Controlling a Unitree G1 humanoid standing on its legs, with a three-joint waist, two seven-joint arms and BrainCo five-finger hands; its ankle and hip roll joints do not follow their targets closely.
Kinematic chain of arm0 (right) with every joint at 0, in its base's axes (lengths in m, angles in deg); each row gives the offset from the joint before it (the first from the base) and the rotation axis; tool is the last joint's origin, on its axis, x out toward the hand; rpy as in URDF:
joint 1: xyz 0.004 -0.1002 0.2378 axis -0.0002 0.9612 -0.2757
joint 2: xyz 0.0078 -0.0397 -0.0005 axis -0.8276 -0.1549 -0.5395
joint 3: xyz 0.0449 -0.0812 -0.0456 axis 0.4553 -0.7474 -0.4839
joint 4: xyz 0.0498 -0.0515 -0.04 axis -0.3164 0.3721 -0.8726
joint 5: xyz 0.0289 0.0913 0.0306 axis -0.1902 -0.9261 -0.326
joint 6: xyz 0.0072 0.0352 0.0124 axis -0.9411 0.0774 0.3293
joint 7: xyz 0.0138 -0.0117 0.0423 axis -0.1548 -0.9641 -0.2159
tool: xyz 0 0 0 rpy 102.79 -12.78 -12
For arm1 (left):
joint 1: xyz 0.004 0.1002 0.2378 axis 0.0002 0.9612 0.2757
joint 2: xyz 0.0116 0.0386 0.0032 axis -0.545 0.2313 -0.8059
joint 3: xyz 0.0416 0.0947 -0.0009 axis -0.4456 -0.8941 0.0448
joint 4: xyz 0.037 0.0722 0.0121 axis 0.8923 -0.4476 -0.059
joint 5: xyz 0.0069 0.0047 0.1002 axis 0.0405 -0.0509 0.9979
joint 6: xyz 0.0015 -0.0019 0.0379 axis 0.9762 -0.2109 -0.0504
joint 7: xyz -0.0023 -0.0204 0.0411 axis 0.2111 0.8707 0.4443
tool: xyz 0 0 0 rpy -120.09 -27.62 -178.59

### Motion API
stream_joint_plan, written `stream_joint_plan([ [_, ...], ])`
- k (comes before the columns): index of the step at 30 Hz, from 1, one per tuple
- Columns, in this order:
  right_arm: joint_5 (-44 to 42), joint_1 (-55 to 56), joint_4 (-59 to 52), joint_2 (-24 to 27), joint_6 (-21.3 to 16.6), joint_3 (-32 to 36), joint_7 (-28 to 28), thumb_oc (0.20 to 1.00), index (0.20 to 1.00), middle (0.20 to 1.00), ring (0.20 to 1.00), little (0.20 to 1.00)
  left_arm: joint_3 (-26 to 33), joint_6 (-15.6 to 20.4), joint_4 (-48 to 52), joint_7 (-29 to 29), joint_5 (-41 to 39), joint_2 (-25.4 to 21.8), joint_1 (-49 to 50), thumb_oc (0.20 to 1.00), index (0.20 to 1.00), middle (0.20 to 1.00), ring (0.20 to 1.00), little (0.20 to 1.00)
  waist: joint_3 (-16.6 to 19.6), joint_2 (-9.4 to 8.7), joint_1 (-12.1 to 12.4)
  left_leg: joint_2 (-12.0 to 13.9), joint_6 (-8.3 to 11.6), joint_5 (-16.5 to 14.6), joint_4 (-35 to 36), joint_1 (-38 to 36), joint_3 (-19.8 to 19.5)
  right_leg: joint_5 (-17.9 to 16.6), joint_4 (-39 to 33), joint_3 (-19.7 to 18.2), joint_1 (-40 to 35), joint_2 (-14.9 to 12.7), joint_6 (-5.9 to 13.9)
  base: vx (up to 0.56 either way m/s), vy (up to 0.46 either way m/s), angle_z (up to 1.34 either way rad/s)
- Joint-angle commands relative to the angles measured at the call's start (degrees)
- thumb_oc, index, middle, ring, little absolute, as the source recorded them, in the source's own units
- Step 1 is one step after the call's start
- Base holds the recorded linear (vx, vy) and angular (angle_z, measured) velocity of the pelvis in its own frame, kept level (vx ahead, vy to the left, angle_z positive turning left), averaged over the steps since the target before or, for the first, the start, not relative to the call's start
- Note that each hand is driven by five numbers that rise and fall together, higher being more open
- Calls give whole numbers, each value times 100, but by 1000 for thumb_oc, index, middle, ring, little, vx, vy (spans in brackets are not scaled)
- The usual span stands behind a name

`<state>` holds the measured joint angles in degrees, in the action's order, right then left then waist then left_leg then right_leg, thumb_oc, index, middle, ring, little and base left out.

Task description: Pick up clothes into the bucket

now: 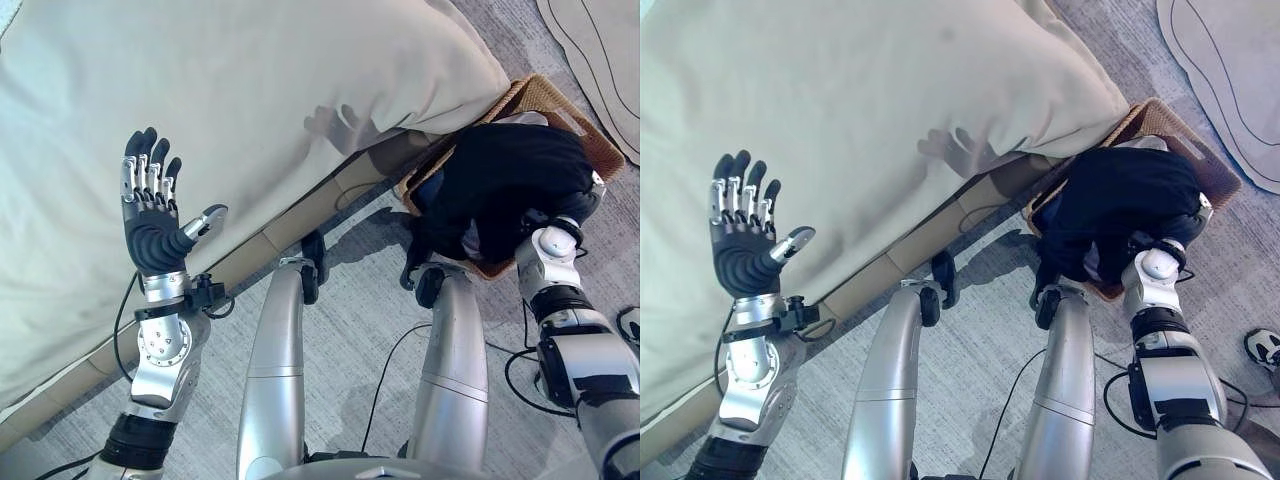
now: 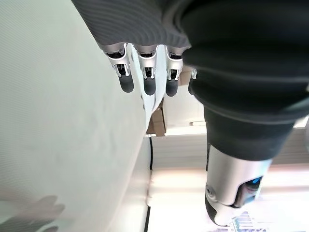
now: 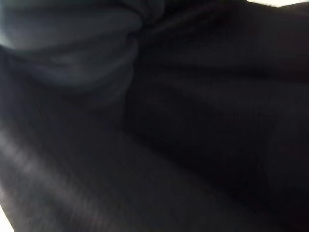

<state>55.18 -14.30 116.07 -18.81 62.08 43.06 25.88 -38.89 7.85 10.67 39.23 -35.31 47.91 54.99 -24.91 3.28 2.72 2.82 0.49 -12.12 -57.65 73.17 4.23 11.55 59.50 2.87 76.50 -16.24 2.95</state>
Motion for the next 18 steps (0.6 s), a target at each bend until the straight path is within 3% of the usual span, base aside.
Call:
stream_joint_plan([
  [1,-80,-46,204,491,-69,-4,-301,200,200,200,200,200,-33,275,532,-143,-64,106,154,1000,1000,1000,1000,1000,409,224,-26,17,-52,133,252,273,-83,-393,-368,-397,113,-41,374,0,0,0],
  [6,184,-90,263,611,100,-310,-179,213,213,213,213,213,-27,261,611,-112,-96,81,127,1000,1000,1000,1000,1000,409,199,-48,16,-70,123,248,287,-50,-385,-354,-420,143,-39,366,0,0,0],
  [7,492,-153,369,659,253,-526,-149,555,555,555,555,555,-21,282,634,-112,-112,76,143,1000,1000,1000,1000,1000,414,183,-51,21,-73,125,257,289,-43,-395,-360,-423,152,-44,366,0,0,0],
  [8,699,-178,383,661,310,-642,-157,752,752,752,752,752,-19,273,639,-113,-126,74,133,1000,1000,1000,1000,1000,416,169,-49,22,-75,126,258,297,-40,-404,-373,-425,157,-38,364,0,0,0],
  [9,791,-195,349,629,332,-716,-158,1000,1000,1000,1000,1000,-2,265,636,-115,-140,93,124,1000,1000,1000,1000,1000,416,163,-61,29,-75,126,260,306,-39,-407,-381,-428,162,-30,363,0,0,0],
  [18,1301,-275,619,536,617,-1080,72,1000,1000,1000,1000,1000,86,238,670,-74,-206,116,115,1000,1000,1000,1000,1000,455,164,-60,-1,-75,129,254,351,-52,-388,-361,-432,223,-34,337,0,0,0],
])
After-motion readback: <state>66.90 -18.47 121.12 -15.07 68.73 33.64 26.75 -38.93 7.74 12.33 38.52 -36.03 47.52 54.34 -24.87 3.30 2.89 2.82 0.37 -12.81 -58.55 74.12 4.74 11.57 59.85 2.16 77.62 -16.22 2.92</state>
